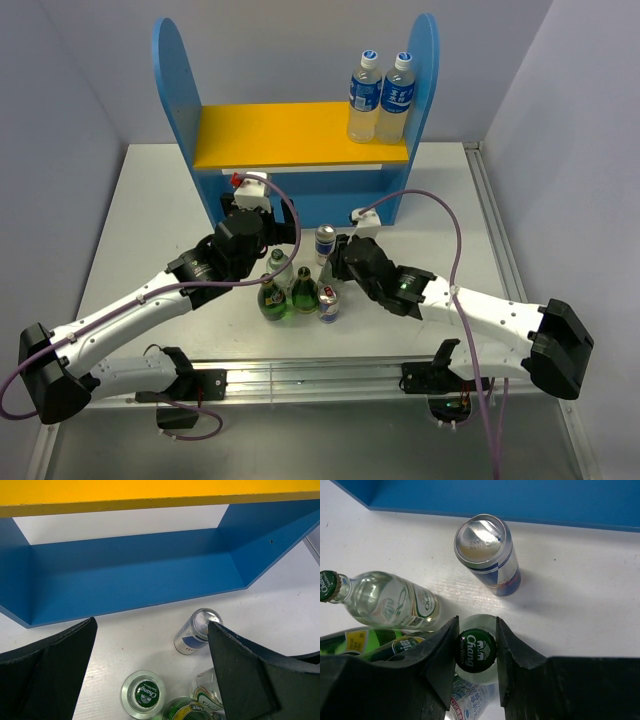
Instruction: Place and organize the beverage onto the shelf
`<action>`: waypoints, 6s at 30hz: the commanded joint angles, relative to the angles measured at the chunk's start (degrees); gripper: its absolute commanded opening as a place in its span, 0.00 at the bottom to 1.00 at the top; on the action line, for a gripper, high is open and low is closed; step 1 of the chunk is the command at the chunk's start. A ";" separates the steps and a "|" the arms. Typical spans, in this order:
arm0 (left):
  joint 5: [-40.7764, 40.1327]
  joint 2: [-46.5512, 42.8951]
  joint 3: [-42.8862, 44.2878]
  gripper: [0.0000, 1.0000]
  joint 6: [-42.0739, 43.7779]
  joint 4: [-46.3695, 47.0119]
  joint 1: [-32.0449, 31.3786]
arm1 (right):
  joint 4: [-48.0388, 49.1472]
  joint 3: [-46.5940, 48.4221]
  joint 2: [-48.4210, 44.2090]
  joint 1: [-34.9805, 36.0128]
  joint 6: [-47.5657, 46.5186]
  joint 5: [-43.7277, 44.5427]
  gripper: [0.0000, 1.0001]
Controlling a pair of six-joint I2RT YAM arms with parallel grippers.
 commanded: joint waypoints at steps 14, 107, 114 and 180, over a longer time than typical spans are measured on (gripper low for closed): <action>-3.53 -2.29 1.49 0.99 -0.71 0.68 -0.33 | -11.15 18.85 -1.35 0.26 -8.41 11.44 0.00; -10.23 -7.23 7.39 0.99 0.07 -12.16 -0.41 | 18.10 39.81 15.19 -8.45 -25.47 -13.52 1.00; -4.86 4.21 7.30 0.99 -1.41 -10.58 -0.33 | 16.88 18.89 -6.15 -7.48 -21.17 -11.06 1.00; 5.53 36.12 22.85 0.00 3.33 -4.78 0.02 | 9.05 0.49 -25.08 -7.04 -19.14 -0.51 1.00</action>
